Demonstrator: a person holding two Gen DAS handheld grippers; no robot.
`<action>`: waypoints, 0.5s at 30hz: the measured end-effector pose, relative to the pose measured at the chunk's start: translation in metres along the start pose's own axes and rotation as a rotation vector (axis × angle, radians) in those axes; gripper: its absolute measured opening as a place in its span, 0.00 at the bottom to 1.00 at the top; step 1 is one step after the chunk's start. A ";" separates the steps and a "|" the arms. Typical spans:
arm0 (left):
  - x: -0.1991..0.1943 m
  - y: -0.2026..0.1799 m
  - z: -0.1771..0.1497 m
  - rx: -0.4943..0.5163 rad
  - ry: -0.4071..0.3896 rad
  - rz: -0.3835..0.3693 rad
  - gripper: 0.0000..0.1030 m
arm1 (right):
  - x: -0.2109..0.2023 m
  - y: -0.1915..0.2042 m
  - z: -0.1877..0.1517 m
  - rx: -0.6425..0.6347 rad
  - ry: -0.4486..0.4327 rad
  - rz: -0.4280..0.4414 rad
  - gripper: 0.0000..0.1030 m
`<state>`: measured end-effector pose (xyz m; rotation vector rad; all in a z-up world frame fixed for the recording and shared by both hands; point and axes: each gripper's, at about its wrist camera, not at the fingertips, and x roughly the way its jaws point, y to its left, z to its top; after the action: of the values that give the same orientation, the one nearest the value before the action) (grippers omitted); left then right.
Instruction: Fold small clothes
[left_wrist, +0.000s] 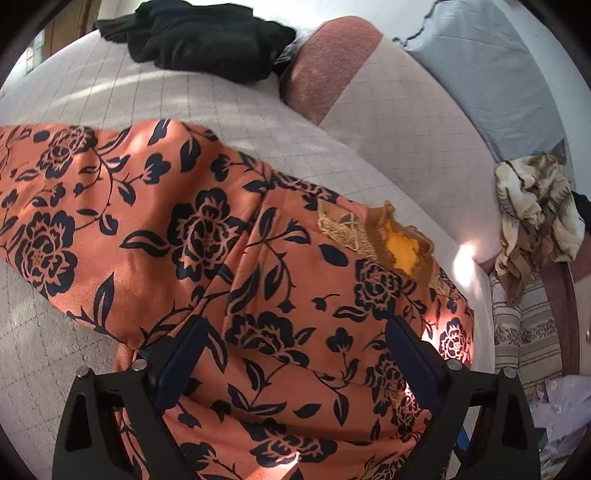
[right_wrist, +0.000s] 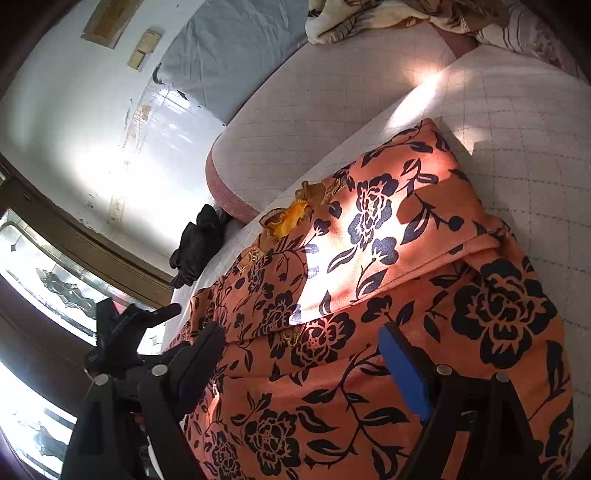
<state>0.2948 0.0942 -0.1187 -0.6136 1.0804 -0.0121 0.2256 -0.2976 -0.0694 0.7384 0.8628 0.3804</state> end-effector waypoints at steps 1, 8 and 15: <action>0.006 0.003 0.001 -0.020 0.014 -0.004 0.83 | 0.000 -0.001 0.001 0.001 0.002 0.008 0.85; 0.020 0.010 -0.003 -0.057 0.045 0.012 0.79 | 0.002 -0.005 0.000 0.031 0.011 0.046 0.85; 0.022 0.003 0.001 -0.003 0.040 0.080 0.05 | -0.002 -0.001 0.001 0.019 0.005 0.063 0.85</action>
<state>0.3050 0.0902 -0.1376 -0.5740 1.1435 0.0469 0.2255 -0.3000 -0.0685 0.7839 0.8506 0.4305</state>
